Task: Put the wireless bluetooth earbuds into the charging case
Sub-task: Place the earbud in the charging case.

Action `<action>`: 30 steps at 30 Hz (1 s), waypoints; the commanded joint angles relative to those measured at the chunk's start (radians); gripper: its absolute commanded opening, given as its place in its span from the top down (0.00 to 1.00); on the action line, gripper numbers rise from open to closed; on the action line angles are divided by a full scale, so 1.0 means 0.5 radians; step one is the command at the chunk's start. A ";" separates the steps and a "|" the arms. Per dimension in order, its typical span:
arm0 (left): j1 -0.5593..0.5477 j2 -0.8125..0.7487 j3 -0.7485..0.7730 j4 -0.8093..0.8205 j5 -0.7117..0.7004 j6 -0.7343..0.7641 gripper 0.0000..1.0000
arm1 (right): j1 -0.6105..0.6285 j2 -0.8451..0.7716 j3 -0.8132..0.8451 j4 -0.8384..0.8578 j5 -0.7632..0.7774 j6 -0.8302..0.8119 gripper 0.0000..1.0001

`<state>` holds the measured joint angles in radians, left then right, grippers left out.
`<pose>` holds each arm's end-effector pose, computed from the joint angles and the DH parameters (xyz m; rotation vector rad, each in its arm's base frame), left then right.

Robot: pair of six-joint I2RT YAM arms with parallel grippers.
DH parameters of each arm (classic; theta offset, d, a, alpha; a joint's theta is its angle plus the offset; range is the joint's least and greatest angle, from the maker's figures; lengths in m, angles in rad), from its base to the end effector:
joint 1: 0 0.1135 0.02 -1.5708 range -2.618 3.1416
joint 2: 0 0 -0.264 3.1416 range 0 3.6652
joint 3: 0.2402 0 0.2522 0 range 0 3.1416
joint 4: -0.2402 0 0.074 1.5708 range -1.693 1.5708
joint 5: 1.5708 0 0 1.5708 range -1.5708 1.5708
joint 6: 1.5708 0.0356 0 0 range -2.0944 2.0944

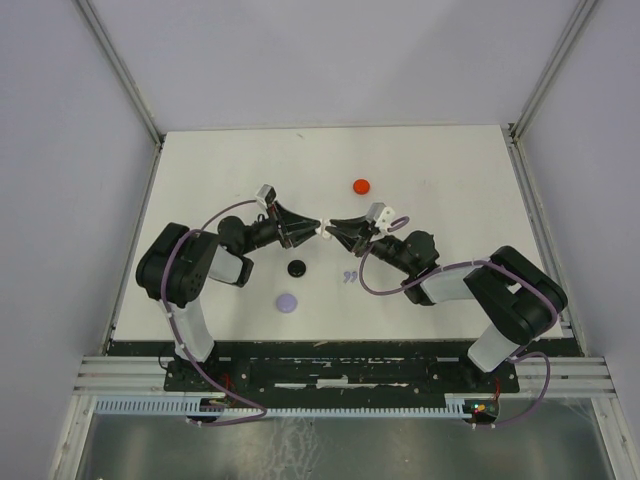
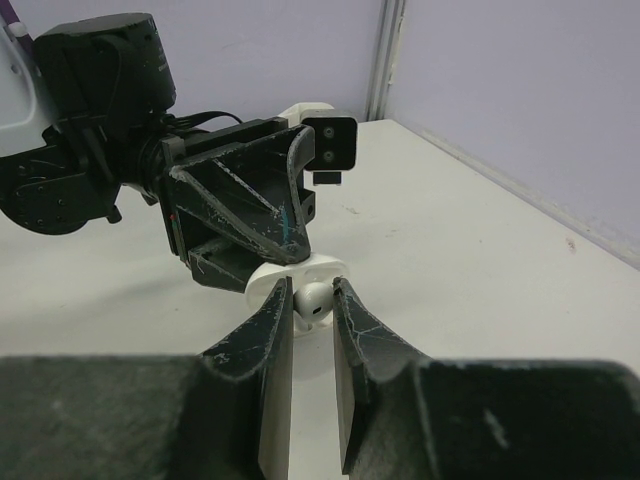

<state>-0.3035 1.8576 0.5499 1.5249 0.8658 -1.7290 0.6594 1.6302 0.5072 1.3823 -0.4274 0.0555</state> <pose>0.2888 -0.1189 0.1667 -0.3574 1.8509 -2.1268 0.2270 0.1946 0.2095 -0.7580 1.1649 0.8803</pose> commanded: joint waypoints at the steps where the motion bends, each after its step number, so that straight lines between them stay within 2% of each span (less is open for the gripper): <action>1: -0.007 -0.072 0.068 0.409 -0.016 -0.079 0.97 | 0.007 -0.021 -0.019 0.103 0.005 0.051 0.74; 8: -0.006 -0.007 0.078 0.408 -0.029 -0.061 0.97 | 0.007 -0.105 -0.045 0.067 0.011 0.081 0.56; 12: -0.005 0.031 0.087 0.409 -0.031 -0.043 0.97 | 0.007 -0.187 -0.061 0.038 0.035 0.102 0.37; 16: -0.005 0.079 0.088 0.405 -0.032 -0.013 0.97 | 0.007 -0.304 -0.093 0.041 0.148 0.109 0.32; 18: -0.004 0.103 0.085 0.405 -0.030 0.002 0.97 | 0.008 -0.396 -0.091 -0.080 0.256 0.093 0.31; 19: -0.003 0.114 0.082 0.405 -0.027 0.010 0.97 | 0.006 -0.462 -0.078 -0.202 0.311 0.072 0.31; 21: -0.004 0.124 0.076 0.408 -0.018 0.034 0.97 | 0.008 -0.618 0.004 -0.665 0.504 0.071 0.33; 23: -0.004 0.129 0.072 0.407 0.000 0.046 0.97 | 0.005 -0.795 0.274 -1.457 0.851 0.193 0.34; 25: -0.004 0.124 0.070 0.395 0.030 0.088 0.97 | 0.005 -0.839 0.598 -2.258 1.115 0.219 0.32; 26: -0.004 0.117 0.068 0.377 0.044 0.118 0.97 | 0.006 -0.822 0.719 -2.495 1.177 0.199 0.31; 28: -0.003 0.111 0.065 0.329 0.071 0.170 0.97 | 0.005 -0.782 0.827 -2.739 1.218 0.154 0.30; 30: -0.004 0.105 0.069 0.295 0.100 0.208 0.97 | 0.002 -0.754 0.874 -2.831 1.237 0.144 0.29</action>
<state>-0.3035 1.9217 0.5713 1.5253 0.8726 -1.7061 0.6594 1.2556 0.8673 0.3847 0.0422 0.1268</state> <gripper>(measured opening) 0.306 0.704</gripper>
